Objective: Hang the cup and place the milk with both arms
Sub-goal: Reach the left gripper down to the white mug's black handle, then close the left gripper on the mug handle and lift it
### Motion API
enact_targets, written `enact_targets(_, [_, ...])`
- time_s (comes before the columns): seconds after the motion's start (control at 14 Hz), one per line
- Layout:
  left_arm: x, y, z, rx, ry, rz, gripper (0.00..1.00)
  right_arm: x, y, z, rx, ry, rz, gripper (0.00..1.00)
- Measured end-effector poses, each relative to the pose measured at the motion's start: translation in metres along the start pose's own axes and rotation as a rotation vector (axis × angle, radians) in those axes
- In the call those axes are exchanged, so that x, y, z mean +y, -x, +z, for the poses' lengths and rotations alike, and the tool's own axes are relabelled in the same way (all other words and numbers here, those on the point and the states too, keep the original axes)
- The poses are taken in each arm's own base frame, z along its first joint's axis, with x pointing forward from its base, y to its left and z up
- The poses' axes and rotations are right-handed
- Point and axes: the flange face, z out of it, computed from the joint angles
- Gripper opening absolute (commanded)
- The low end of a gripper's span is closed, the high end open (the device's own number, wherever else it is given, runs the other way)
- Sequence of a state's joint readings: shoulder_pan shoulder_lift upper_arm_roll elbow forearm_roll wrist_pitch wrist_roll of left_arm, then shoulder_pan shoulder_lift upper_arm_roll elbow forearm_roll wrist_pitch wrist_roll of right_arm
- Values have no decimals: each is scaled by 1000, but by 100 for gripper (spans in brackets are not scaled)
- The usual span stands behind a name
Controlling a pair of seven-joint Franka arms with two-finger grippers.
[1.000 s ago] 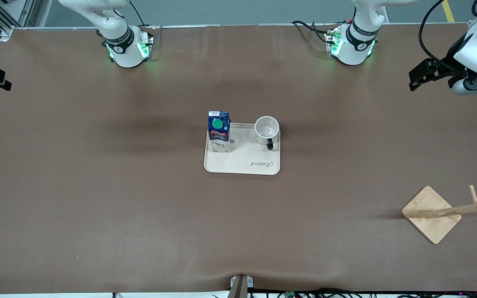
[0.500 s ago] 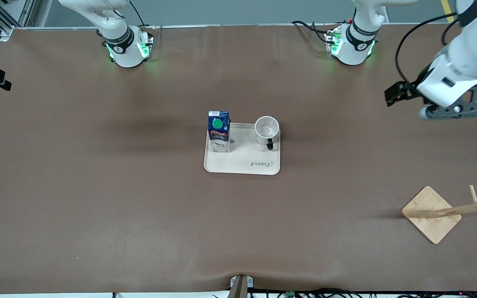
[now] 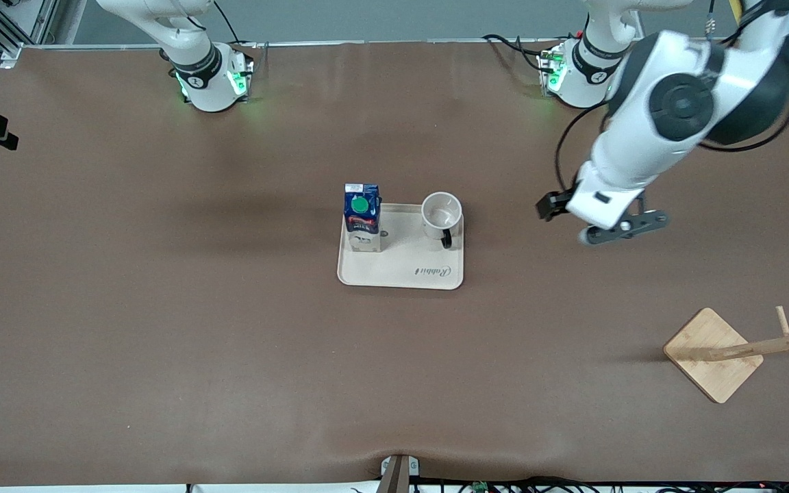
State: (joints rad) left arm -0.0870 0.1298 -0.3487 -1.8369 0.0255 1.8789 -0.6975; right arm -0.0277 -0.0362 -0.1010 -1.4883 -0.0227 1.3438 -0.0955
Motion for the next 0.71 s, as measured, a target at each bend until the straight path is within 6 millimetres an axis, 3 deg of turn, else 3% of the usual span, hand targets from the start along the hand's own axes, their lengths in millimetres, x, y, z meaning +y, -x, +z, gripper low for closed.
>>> enact_targets(0.43, [78, 59, 94, 3, 55, -5, 100, -1, -3, 0, 10, 1, -3, 100])
enact_targets(0.57, [101, 75, 123, -2, 80, 21, 88, -3, -9, 4, 14, 3, -8, 100])
enact_targets(0.71, [120, 90, 152, -15, 97, 48, 82, -3, -15, 10, 8, 4, -9, 100])
